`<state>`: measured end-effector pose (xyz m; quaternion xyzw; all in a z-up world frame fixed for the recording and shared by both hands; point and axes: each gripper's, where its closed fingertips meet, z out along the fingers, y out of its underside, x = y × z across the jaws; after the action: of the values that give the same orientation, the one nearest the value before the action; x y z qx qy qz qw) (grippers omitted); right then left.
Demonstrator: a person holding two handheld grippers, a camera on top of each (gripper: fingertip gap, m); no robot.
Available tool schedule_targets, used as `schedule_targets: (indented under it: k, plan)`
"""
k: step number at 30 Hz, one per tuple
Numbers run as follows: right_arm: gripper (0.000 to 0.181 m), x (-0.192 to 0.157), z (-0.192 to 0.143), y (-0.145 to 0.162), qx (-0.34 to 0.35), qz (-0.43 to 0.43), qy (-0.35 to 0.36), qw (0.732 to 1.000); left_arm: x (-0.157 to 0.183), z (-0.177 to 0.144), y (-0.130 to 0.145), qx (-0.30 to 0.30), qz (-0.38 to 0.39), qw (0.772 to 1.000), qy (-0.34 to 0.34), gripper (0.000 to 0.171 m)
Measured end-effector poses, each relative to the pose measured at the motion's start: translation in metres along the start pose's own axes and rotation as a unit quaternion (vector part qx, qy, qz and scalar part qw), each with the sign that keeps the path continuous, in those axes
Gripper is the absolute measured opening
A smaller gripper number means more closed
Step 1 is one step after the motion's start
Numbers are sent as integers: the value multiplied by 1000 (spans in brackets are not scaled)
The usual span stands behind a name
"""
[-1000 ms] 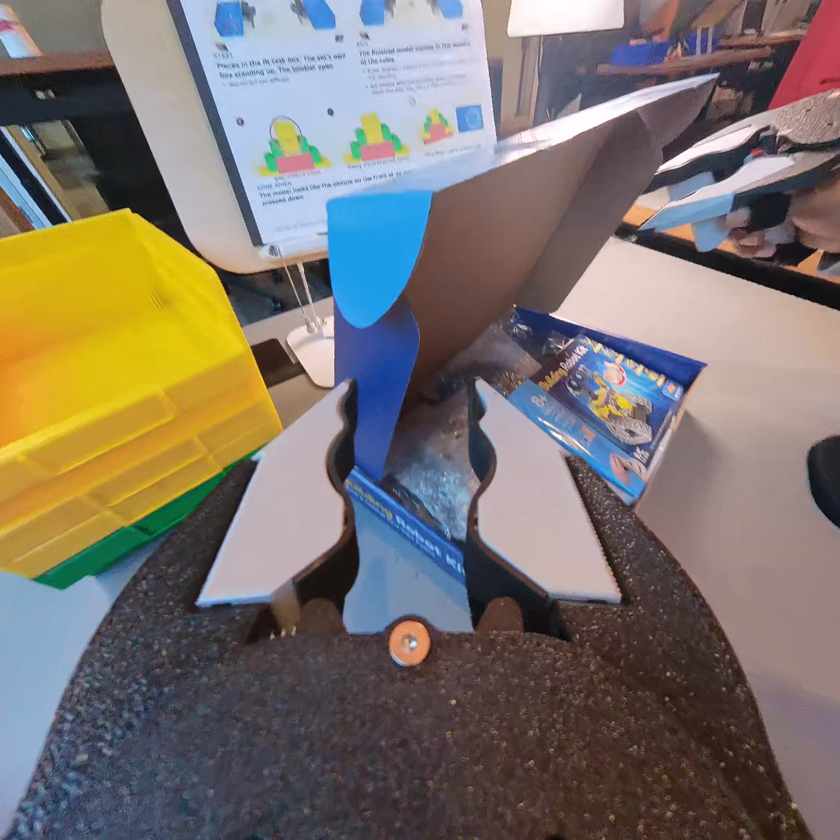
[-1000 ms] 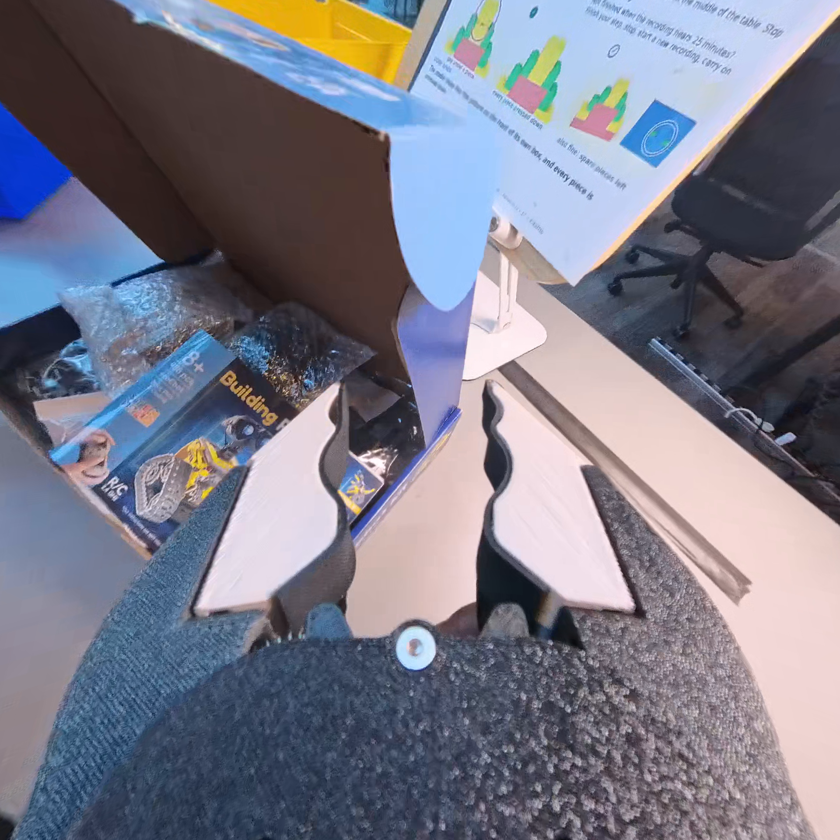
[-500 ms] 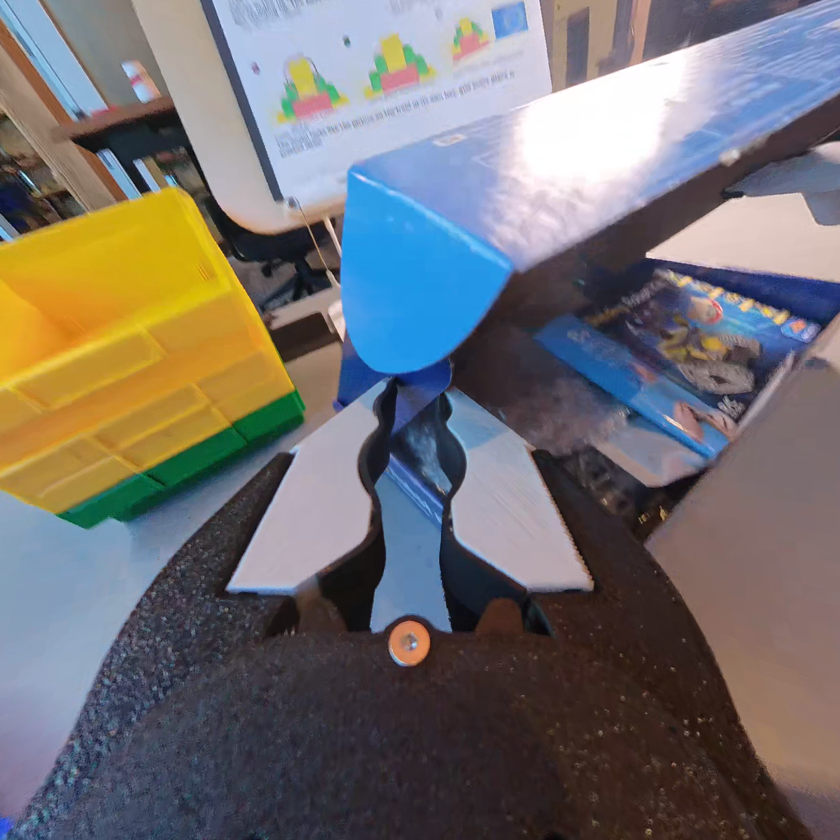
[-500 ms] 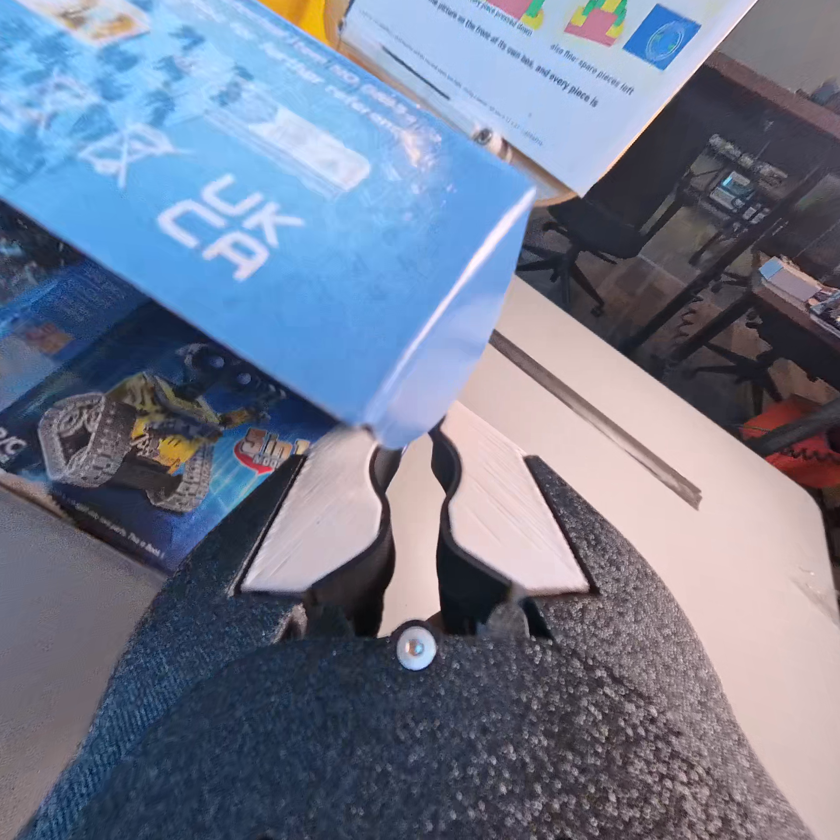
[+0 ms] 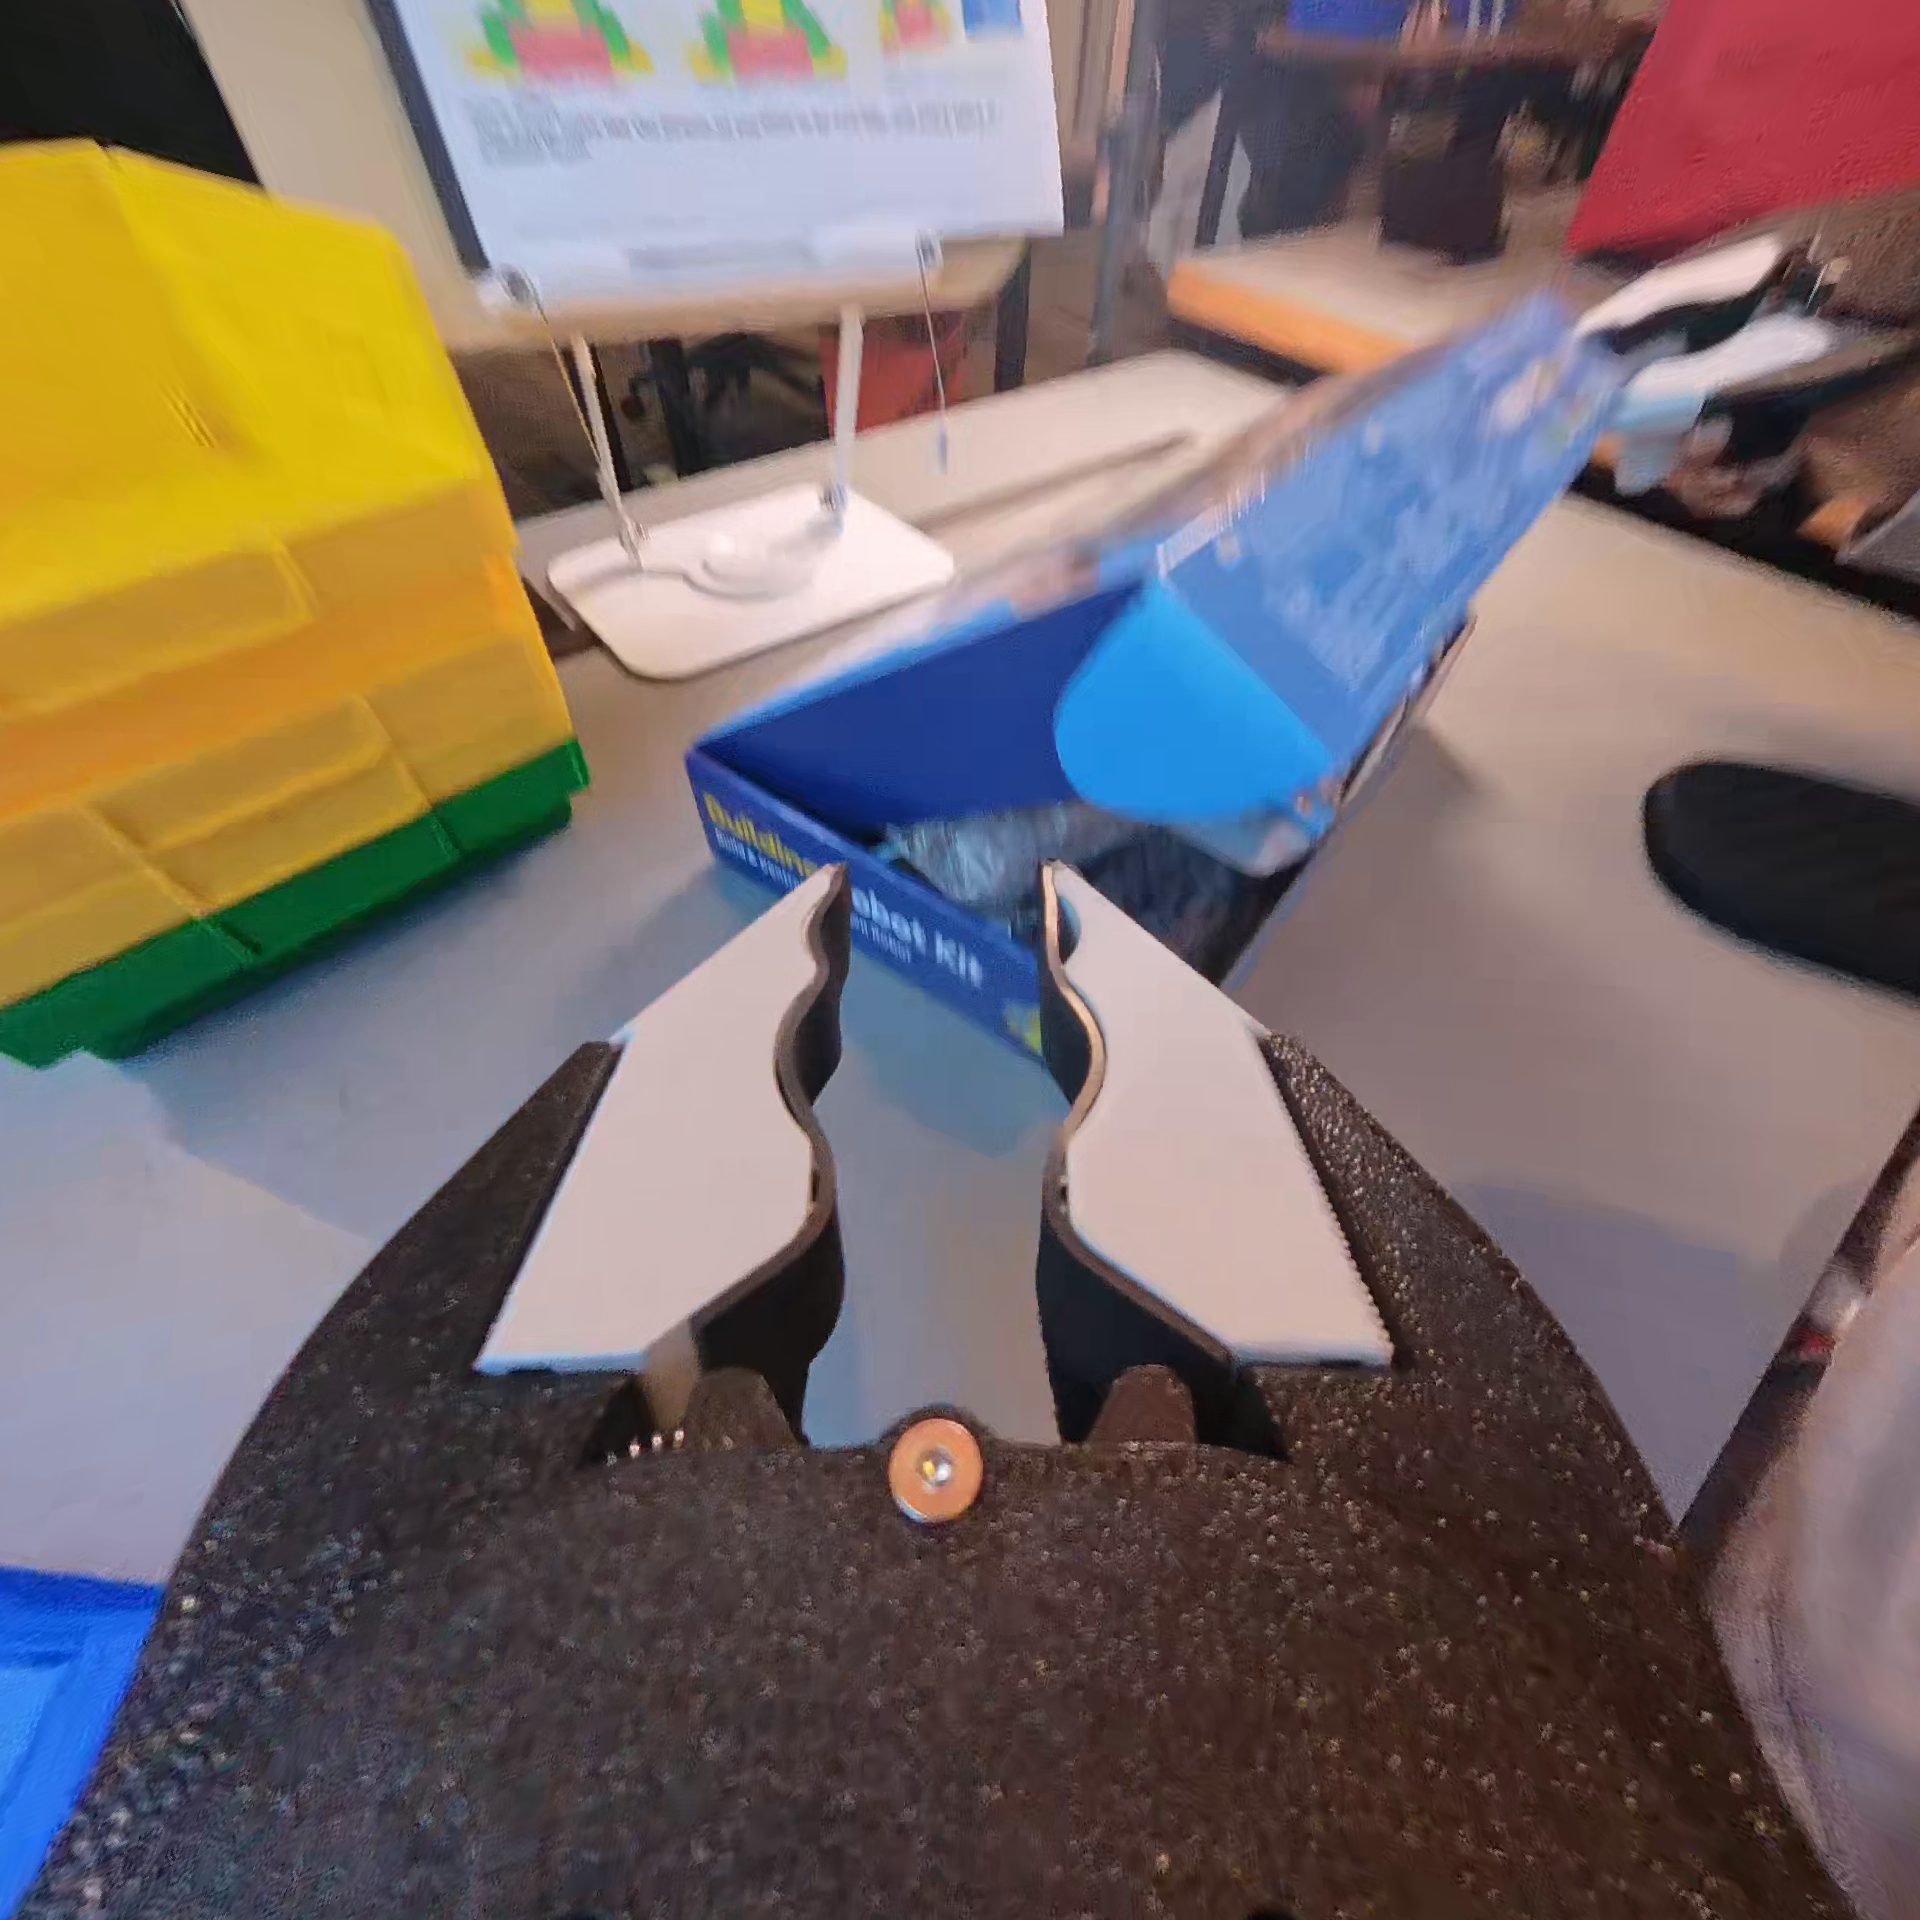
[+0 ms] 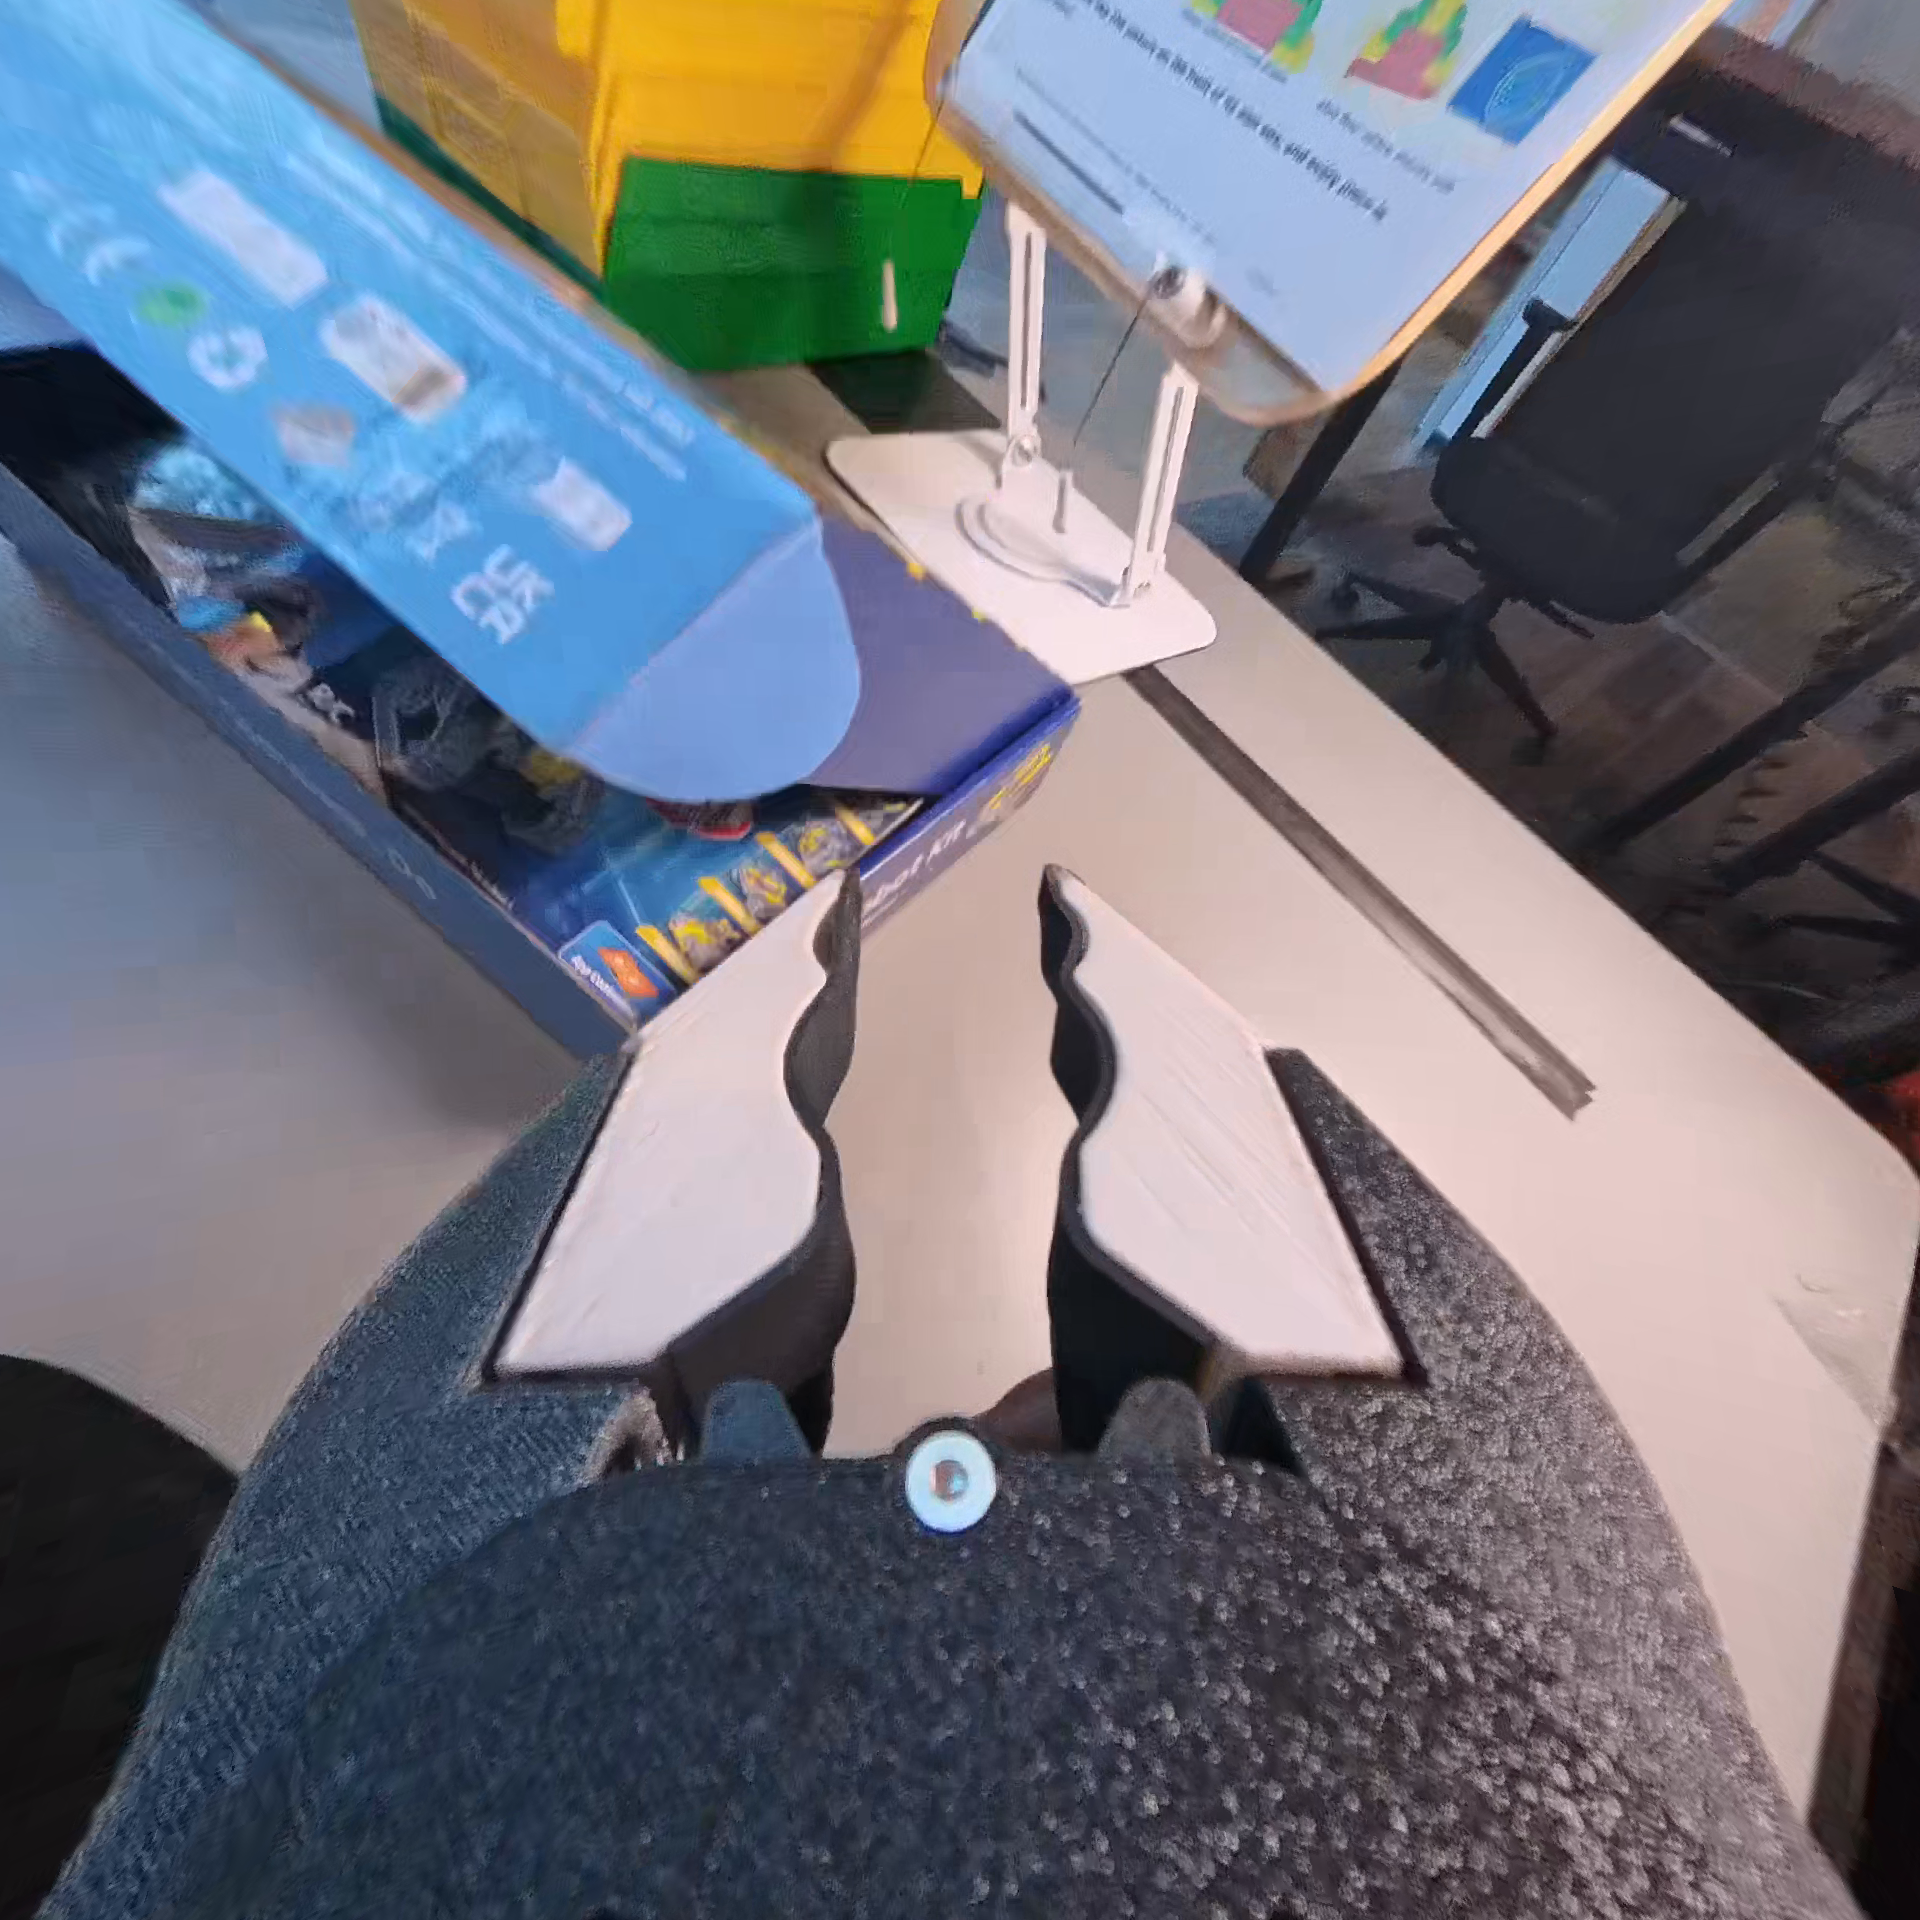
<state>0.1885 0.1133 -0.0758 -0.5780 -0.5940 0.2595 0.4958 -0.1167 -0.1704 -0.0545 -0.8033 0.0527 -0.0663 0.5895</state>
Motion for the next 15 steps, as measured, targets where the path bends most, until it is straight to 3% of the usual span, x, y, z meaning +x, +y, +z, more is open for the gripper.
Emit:
schedule_targets:
  k: [3, 6, 8, 11, 13, 15]
  plan:
    - [35, 19, 0, -67, 51, 46, -41, 997, -4, 13, -59, 36, -48, 997, 45, 30]
    - [45, 4, 27, -102, 31, 101, -133, 986, 1, 62, -58, -63, -60, 993, 82, 43]
    - [50, -16, 50, -87, -34, 113, -183, 976, 17, 89, -38, -127, -74, 981, 126, 51]
    - [54, -42, 70, -27, -151, 91, -204, 963, 27, 104, 12, -217, -49, 966, 132, 65]
    - [48, -63, 76, 8, -185, 90, -219, 954, 27, 107, 28, -202, -13, 973, 109, 55]
    - [47, -68, 77, 15, -149, 106, -213, 960, 30, 107, 33, -178, 2, 980, 93, 55]
